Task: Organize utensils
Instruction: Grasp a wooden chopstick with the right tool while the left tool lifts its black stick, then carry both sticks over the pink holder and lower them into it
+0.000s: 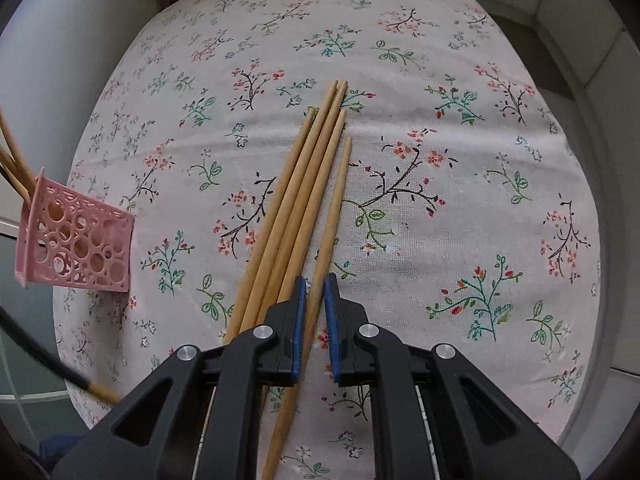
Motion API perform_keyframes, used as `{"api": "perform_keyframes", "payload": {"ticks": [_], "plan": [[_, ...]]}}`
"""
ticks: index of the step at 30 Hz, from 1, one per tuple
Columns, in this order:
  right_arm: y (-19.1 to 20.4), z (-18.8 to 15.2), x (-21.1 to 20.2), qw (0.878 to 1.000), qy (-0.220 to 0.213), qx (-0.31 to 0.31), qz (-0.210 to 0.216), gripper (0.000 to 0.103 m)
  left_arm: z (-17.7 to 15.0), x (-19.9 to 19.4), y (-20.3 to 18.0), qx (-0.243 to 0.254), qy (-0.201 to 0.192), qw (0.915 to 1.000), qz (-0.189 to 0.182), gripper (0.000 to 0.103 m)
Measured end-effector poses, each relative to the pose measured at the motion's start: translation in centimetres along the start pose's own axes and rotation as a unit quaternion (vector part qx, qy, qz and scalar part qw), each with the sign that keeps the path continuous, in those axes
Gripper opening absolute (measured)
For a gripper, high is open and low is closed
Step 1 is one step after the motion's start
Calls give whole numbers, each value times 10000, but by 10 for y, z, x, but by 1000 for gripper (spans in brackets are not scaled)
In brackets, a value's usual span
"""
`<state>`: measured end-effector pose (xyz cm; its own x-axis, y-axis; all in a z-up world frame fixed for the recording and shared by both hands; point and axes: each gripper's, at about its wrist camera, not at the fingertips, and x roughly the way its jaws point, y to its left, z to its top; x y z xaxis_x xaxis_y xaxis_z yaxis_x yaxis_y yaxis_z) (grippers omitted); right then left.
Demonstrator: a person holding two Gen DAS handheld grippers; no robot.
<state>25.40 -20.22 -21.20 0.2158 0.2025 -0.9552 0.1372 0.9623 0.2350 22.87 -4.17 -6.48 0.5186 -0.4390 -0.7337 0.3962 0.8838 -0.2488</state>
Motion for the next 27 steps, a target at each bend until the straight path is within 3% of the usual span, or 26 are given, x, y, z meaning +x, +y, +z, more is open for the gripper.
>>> {"api": "perform_keyframes", "payload": {"ticks": [6,14,16,20,27], "plan": [[-10,-3,-33,9984,-422,198,327,7,-1,-4,0,87,-116,9999,79,4],[-13,-2,-99,9844,-1596,115,726,7,4,-12,-5,183,-273,9994,49,4],[-15,-1,-115,9758,-2038,58,795,7,9,-24,-2,171,-416,9990,-29,4],[-12,-11,-154,9470,-3121,-158,745,7,18,-51,6,144,-816,9965,-57,4],[-1,-31,-202,8935,-4366,-405,966,7,30,-102,41,46,-1671,9849,453,4]]}}
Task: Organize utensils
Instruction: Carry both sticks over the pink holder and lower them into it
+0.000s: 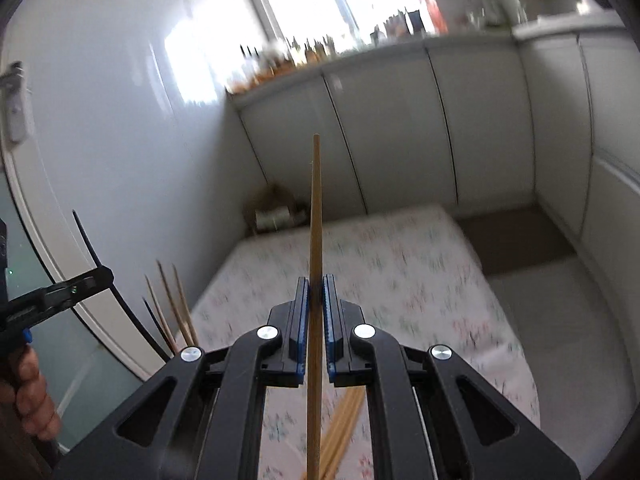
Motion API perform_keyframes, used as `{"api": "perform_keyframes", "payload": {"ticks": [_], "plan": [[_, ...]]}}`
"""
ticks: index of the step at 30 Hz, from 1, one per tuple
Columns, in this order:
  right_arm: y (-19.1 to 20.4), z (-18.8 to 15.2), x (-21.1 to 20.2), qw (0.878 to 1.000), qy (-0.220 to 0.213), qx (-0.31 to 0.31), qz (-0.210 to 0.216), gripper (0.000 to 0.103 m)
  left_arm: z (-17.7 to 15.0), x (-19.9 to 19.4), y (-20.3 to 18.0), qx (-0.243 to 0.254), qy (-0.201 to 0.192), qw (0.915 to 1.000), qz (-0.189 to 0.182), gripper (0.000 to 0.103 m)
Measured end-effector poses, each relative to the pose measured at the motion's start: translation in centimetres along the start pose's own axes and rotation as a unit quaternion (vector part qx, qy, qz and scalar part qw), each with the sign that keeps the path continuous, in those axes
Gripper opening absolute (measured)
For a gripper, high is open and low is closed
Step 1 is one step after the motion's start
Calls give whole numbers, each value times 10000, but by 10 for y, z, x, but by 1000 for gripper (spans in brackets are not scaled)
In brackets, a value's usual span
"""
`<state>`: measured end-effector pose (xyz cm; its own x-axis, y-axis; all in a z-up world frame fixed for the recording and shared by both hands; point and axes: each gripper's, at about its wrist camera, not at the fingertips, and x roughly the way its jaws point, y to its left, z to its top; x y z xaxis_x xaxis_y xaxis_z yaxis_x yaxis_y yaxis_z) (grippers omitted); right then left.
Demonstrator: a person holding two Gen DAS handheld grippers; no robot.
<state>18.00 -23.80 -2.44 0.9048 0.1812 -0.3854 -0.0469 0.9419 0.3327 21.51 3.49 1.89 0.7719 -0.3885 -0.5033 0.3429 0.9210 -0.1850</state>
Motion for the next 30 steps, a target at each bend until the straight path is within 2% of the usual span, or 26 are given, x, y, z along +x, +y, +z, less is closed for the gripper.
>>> {"api": "perform_keyframes", "payload": {"ticks": [3,8,18,26,30], "plan": [[8,4,-7,9995,-280,-107,58,7,1,-4,12,17,-82,9996,267,4],[32,3,-6,9975,-590,-312,213,7,-6,9,24,-2,133,9988,480,4],[79,-8,18,9951,-675,-461,550,7,-28,50,36,192,764,9938,783,4],[105,-13,46,9928,-744,-3,935,7,-36,57,55,55,1093,9914,716,5],[120,-25,63,9939,-678,-158,858,7,-31,49,66,-94,1031,9924,671,9]]}}
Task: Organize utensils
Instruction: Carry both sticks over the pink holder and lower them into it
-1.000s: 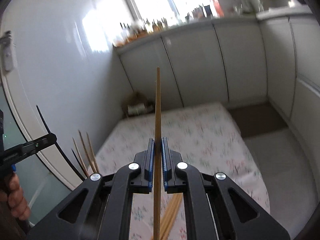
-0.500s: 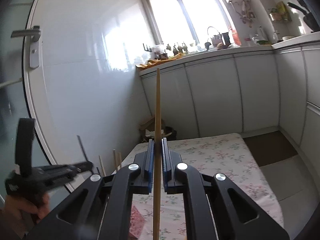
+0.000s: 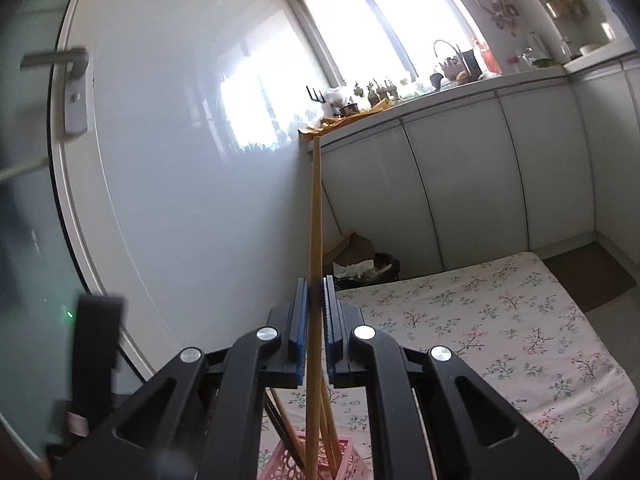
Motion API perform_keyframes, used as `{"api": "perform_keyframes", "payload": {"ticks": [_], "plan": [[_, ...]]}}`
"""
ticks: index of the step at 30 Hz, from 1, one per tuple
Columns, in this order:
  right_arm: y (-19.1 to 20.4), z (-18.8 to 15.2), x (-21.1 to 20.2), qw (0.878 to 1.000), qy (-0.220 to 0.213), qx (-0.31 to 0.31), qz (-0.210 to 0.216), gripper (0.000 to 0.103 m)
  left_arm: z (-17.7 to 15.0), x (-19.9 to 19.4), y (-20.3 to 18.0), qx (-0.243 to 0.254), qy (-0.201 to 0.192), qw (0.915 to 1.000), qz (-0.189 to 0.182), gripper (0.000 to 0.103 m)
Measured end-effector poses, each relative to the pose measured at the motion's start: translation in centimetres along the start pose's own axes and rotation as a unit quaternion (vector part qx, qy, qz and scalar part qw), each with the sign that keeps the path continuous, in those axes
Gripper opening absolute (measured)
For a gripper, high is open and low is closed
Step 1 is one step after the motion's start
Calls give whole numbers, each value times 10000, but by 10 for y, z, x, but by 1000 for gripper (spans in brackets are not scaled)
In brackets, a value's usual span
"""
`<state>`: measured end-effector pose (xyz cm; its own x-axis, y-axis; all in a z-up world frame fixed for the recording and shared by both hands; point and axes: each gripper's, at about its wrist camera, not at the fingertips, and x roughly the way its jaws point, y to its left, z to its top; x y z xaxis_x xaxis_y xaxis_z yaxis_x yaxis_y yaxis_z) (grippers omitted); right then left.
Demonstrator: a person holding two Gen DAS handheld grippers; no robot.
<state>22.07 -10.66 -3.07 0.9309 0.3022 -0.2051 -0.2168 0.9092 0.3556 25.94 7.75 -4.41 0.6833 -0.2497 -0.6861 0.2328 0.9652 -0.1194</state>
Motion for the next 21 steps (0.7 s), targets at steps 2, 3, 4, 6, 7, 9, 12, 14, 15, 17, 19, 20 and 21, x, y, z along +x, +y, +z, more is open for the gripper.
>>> {"api": "perform_keyframes", "payload": {"ticks": [2,3,4,6,7,9,12,14,15,17,19,20,21], "plan": [[1,-7,7,9999,51,-60,-75,7,4,-9,7,-165,-130,9998,-66,9],[1,-8,10,9999,52,-76,-102,7,6,-14,12,-279,-209,9994,-87,9],[1,-10,12,9999,47,-84,-123,7,7,-18,17,-391,-273,9988,-107,9],[2,-15,17,9999,40,-77,-146,7,11,-25,26,-617,-368,9974,-87,9],[4,-18,18,9998,50,-98,-156,7,13,-26,29,-706,-392,9967,-95,9],[9,-25,25,9995,123,-235,-188,7,15,-29,35,-886,-430,9951,-113,9],[16,-38,29,9982,185,-512,-238,8,18,-31,37,-999,-438,9939,-139,9],[16,-45,30,9976,240,-591,-274,8,18,-32,35,-993,-446,9940,-123,10],[16,-49,30,9973,293,-611,-292,8,18,-33,35,-981,-448,9941,-118,10],[11,-54,30,9971,473,-535,-264,8,18,-33,32,-947,-424,9945,-138,10],[6,-55,28,9970,581,-455,-247,8,17,-34,31,-915,-432,9947,-164,10],[4,-53,26,9968,674,-389,-179,12,18,-35,29,-897,-437,9948,-189,10],[2,-50,23,9968,713,-345,-143,15,18,-35,29,-878,-440,9949,-220,10]]}}
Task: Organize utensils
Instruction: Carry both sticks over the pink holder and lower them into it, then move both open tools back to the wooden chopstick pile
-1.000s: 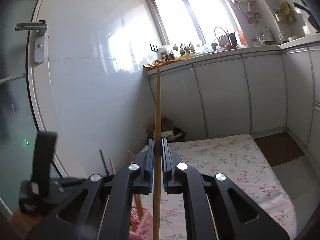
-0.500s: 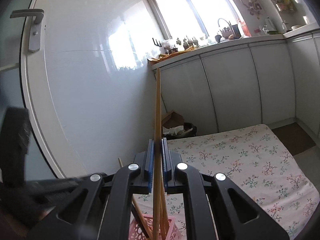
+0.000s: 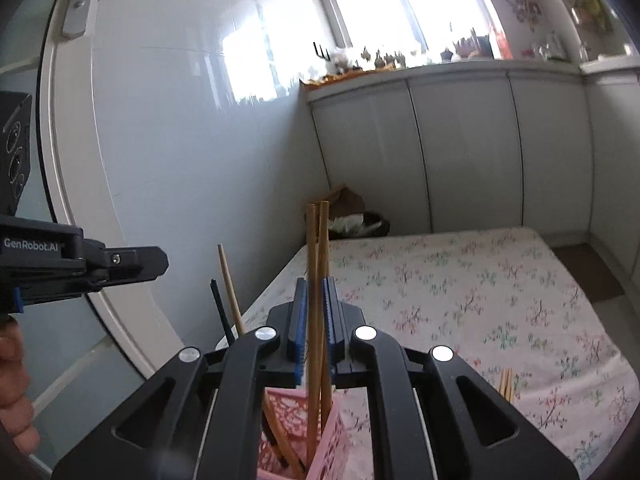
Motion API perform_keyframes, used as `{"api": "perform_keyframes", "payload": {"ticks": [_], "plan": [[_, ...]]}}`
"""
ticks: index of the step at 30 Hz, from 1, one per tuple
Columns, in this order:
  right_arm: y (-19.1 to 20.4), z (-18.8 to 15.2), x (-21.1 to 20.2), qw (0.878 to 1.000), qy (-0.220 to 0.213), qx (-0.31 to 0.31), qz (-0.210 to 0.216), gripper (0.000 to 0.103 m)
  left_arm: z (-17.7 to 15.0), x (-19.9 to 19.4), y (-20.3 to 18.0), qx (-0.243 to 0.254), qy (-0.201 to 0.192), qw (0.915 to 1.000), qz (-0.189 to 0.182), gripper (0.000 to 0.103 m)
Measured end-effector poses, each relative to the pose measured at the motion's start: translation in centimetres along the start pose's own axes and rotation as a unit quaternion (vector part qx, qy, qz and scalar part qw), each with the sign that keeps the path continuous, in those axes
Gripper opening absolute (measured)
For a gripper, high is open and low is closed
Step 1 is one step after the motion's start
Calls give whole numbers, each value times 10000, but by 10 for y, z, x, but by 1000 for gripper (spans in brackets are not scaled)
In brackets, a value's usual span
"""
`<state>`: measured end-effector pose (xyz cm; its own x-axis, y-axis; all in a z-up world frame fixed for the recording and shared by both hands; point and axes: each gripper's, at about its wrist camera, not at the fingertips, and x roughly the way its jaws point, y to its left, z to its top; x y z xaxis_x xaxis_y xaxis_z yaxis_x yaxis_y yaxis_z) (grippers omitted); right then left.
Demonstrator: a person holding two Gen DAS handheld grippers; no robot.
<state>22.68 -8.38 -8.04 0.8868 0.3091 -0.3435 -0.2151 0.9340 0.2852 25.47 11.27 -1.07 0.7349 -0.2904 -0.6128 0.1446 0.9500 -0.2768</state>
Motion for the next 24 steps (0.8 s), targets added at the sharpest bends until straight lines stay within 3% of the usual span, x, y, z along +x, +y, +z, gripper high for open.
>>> {"api": "perform_keyframes", "payload": {"ticks": [7,12,15,16,19,21,24], "plan": [[-33,45,-42,9994,111,322,-114,33,-4,-6,-29,432,6,9986,-309,10],[-82,62,-67,9914,980,704,-498,33,-20,-6,-72,940,176,9937,-591,10],[-112,50,-69,9800,1635,911,-673,35,-39,6,-104,1275,492,9884,-655,18],[-122,41,-69,9756,1792,1032,-740,43,-47,12,-114,1382,623,9863,-653,20],[-158,4,-58,9446,2655,1615,-1060,44,-71,33,-141,1705,1110,9769,-651,20],[-168,-7,-55,9347,2908,1802,-959,44,-88,54,-152,1811,1491,9705,-549,20],[-177,-15,-56,9272,3062,1836,-1129,44,-103,83,-157,1729,1975,9638,-463,20]]}}
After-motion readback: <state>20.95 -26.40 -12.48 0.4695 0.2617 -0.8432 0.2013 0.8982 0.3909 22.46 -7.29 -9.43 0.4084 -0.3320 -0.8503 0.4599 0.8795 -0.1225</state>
